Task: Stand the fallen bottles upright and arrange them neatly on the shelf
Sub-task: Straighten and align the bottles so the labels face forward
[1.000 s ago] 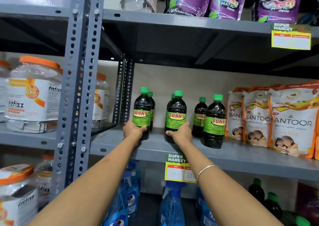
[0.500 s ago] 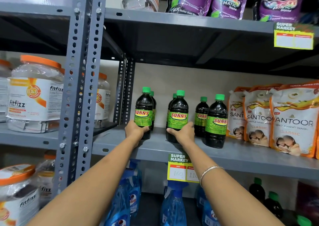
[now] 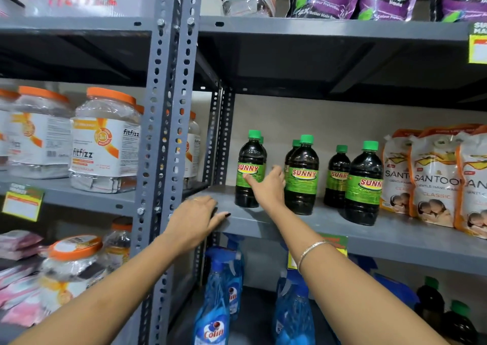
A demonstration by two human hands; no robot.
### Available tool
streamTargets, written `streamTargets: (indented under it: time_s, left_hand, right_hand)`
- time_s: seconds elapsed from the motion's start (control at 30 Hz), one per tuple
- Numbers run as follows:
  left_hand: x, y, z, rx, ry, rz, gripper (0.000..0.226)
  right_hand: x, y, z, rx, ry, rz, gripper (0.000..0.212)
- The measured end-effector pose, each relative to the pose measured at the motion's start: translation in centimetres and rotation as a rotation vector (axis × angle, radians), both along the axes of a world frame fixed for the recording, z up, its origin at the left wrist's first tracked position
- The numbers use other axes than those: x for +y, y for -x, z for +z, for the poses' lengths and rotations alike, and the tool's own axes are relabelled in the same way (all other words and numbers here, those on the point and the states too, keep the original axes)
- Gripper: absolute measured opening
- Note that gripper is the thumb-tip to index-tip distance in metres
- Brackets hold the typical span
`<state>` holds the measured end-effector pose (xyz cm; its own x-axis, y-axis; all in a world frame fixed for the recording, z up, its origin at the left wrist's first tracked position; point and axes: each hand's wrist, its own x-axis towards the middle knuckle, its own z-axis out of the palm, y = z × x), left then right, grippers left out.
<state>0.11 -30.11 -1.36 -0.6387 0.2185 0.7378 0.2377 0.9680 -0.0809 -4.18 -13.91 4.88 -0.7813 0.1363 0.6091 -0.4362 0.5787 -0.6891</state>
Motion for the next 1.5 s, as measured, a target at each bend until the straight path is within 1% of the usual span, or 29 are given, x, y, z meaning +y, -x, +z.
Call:
streamTargets:
  time_s: [0.03,0.07,0.17,0.2,0.23,0.33,0.43,0.5,0.77,1.03,1.5]
  left_hand:
    - [-0.3,-0.2,-0.4,0.001,0.011,0.001,0.106]
    - [-0.4,-0.3,-0.8,-0.009,0.031,0.007,0.102]
    - [-0.6,-0.1,-2.1,0.061,0.092,0.072,0.066]
    - [-0.5,0.1,-2.4,0.08,0.081,0.101,0.06]
    - [-0.4,0.3,-2.7,0.087,0.059,0.111,0.059]
    - [0.0,0.8,-3.2,0.163,0.001,0.111,0.071]
    - [0.2,1.1,-3.5,0.241,-0.03,0.112,0.071]
    - [0.2,1.3,-3.6,0.253,-0.039,0.114,0.071]
    - [0.2,1.7,-3.8,0.271,-0.065,0.096,0.07]
    - [0.3,1.3,-3.7,0.236,-0.073,0.097,0.07]
    - [0.4,1.1,-3.6,0.207,-0.071,0.1,0.072]
  right_hand:
    - [-0.7,0.4,-0.1,-0.074,0.032,0.03,0.081]
    - [-1.2,0.9,-0.3,-0.13,0.065,0.044,0.085]
    - [-2.2,2.1,-1.0,-0.206,0.159,0.088,0.091]
    - [-2.4,2.4,-1.2,-0.212,0.176,0.088,0.091]
    - [-2.6,2.7,-1.3,-0.215,0.185,0.078,0.091]
    - [-2.9,3.1,-1.3,-0.21,0.183,0.049,0.088]
    - [-3.1,3.7,-1.3,-0.213,0.166,0.039,0.088]
    - [-3.2,4.1,-1.4,-0.215,0.16,0.038,0.088]
    - [-2.9,4.5,-1.3,-0.236,0.123,0.034,0.08]
    - [-2.8,3.1,-1.3,-0.242,0.087,0.02,0.076]
    - [-2.4,0.5,-1.3,-0.248,0.078,0.06,0.085]
